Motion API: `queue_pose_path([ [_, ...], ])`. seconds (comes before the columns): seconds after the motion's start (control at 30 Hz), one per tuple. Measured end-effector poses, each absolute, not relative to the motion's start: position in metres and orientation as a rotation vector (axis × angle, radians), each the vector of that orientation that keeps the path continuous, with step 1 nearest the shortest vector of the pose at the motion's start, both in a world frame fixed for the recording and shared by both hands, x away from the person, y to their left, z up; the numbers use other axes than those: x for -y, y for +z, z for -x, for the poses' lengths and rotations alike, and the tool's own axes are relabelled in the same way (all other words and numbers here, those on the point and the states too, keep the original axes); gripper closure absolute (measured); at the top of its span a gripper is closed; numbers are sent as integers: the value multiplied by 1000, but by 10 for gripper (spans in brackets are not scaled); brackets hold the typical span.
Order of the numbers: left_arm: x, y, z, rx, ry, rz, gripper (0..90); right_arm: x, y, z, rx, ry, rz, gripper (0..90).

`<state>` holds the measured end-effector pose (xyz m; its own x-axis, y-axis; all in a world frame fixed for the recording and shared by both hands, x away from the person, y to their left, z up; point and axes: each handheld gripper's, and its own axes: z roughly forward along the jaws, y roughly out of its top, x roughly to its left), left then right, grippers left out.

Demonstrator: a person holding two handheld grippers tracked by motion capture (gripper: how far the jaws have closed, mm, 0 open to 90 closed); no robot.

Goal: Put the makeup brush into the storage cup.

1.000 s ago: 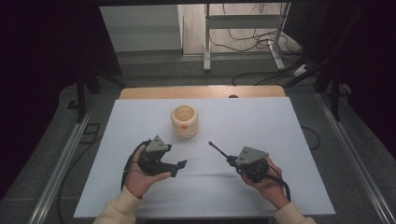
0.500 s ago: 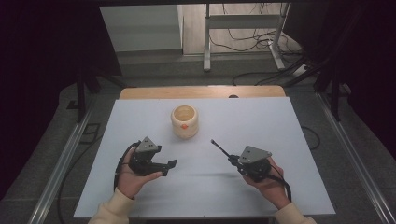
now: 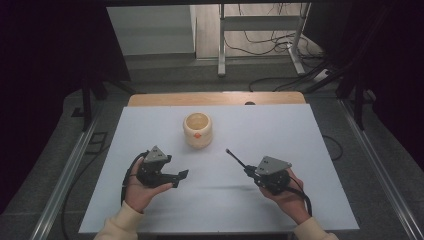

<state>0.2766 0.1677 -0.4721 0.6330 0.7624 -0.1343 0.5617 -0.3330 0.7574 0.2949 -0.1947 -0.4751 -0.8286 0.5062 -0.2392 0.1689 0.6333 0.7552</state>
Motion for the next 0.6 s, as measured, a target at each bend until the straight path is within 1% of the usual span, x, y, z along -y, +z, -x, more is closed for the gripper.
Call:
queue_pose_path([
  [0.17, -166, -471, -276, -1029, 305, -2017, 182, 195, -475, -295, -2421, 1066, -539, 836],
  [0.3, -163, -467, -276, -1016, 256, -1965, 189, 194, -475, -295, -2420, 1073, -541, 836],
  [0.6, -143, -463, -279, -965, 237, -1937, 209, 193, -474, -294, -2415, 1095, -543, 836],
])
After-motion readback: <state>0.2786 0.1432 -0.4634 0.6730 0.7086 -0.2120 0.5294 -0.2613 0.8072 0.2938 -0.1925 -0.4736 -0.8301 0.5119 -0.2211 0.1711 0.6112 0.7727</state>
